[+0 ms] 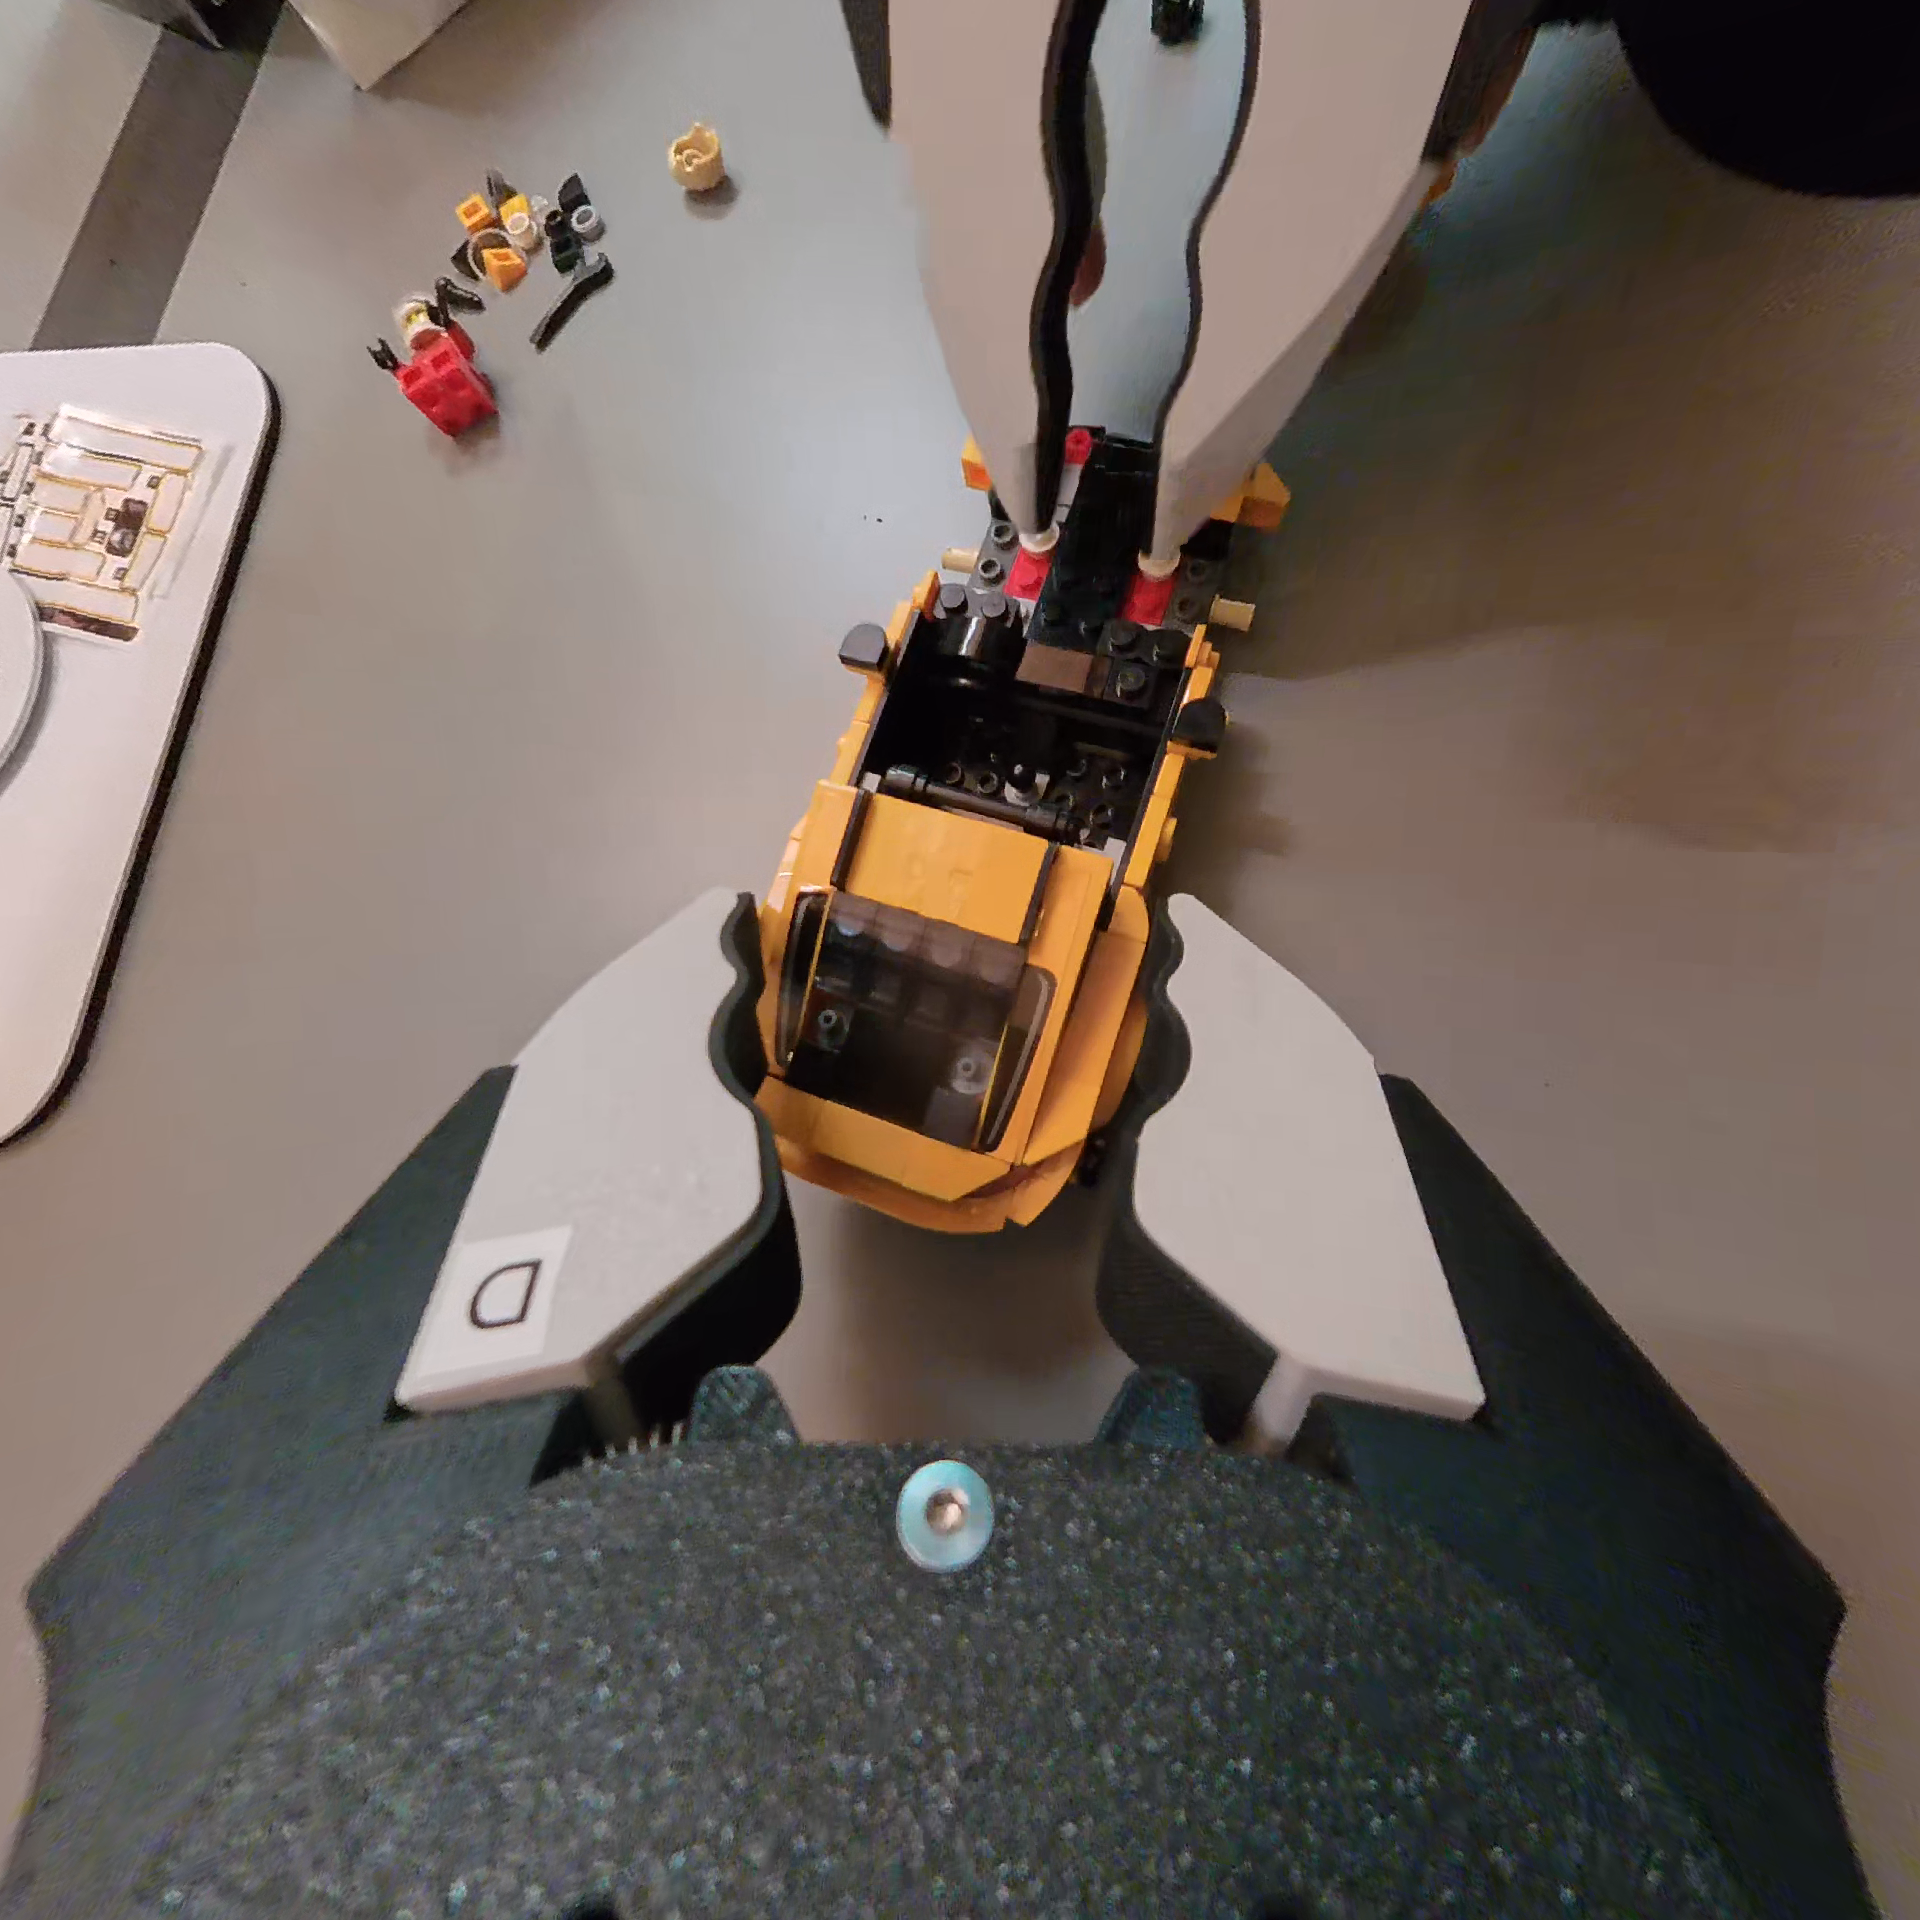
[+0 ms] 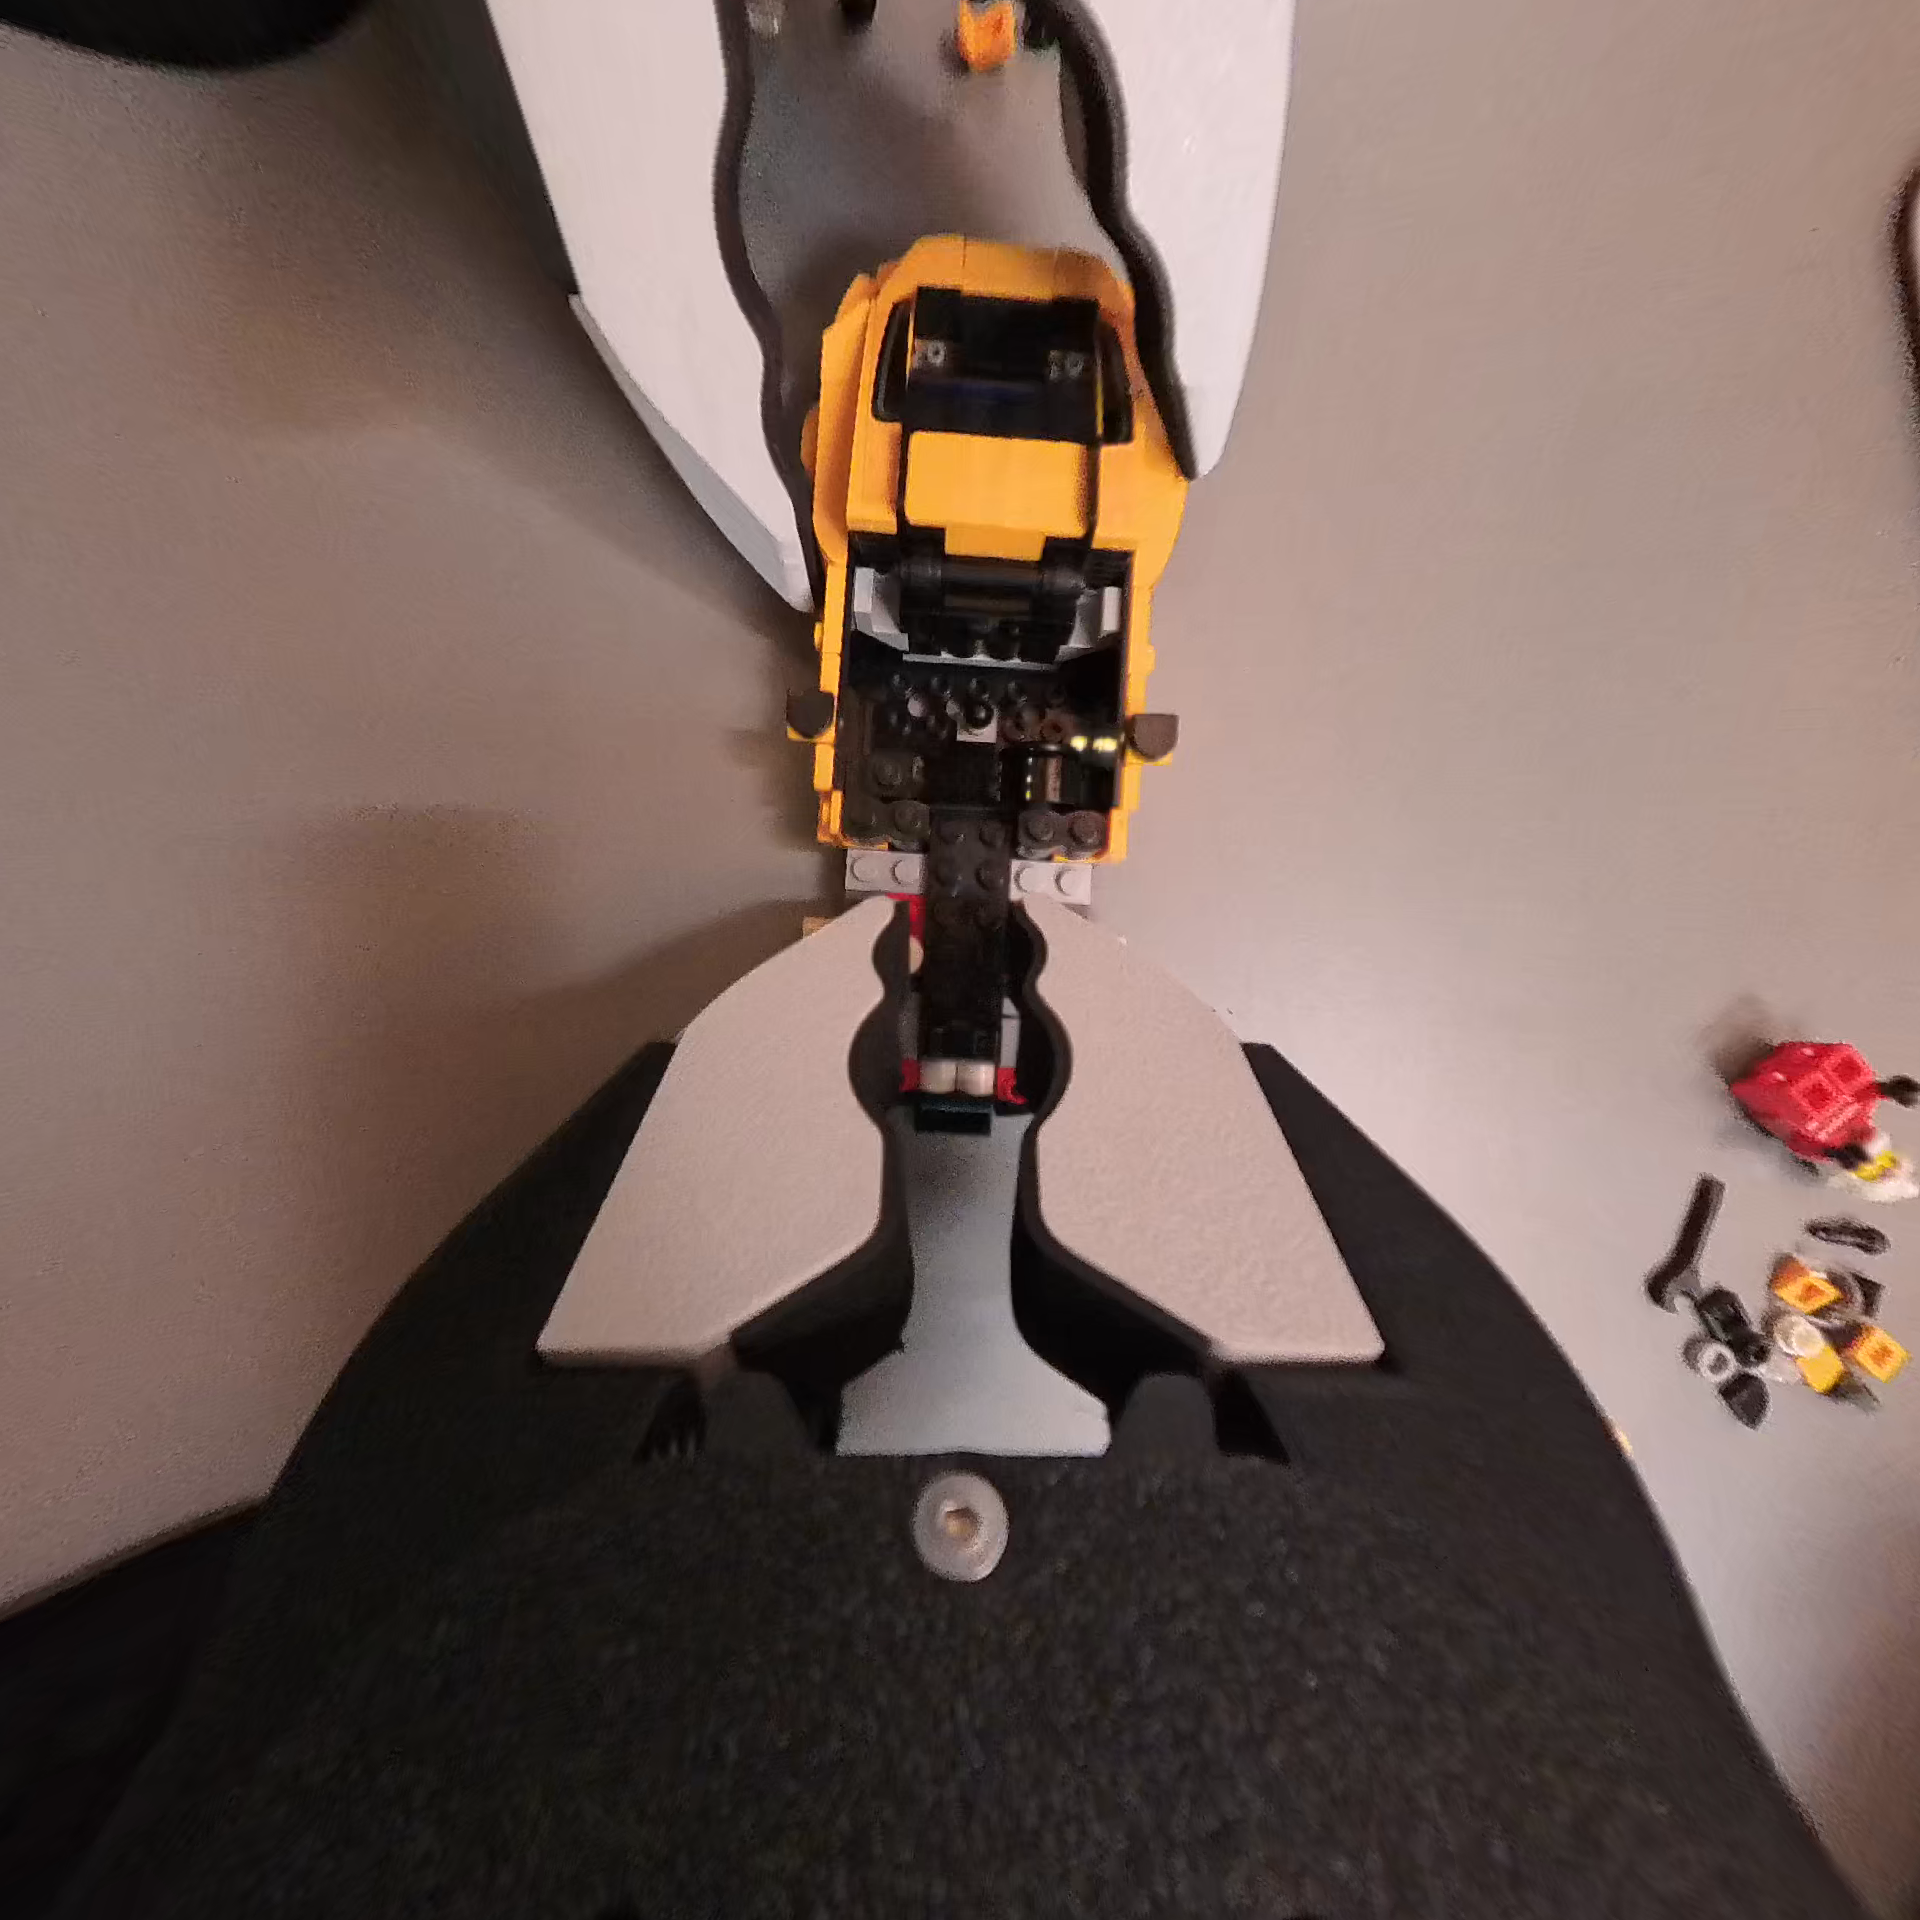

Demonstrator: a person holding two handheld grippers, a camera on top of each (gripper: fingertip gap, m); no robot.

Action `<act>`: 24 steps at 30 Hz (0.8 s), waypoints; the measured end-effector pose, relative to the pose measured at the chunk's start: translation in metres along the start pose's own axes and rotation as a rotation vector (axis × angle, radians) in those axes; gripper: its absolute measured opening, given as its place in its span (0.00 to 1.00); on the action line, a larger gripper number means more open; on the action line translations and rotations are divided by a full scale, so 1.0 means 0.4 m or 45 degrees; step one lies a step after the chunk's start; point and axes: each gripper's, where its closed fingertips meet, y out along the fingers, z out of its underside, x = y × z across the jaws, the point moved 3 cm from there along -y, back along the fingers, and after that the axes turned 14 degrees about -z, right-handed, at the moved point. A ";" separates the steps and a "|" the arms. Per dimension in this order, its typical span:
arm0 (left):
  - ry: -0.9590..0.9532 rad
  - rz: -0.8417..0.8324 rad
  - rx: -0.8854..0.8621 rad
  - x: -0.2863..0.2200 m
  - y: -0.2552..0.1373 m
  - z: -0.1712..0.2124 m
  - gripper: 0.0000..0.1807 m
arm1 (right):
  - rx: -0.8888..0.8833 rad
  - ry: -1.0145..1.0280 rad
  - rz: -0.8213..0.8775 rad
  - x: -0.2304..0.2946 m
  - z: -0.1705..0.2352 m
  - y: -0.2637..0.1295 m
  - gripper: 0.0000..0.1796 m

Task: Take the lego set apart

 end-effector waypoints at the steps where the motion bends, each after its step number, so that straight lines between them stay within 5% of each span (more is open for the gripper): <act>1: -0.001 -0.002 0.000 -0.001 0.000 0.000 0.39 | 0.025 0.001 -0.009 -0.001 0.002 0.012 0.10; 11: -0.038 -0.010 0.009 -0.004 -0.002 0.000 0.39 | 0.281 0.007 -0.073 -0.013 -0.011 0.035 0.08; 24: 0.001 -0.031 0.097 -0.018 -0.001 -0.005 0.39 | -0.045 -0.078 -0.082 0.049 -0.037 0.018 0.05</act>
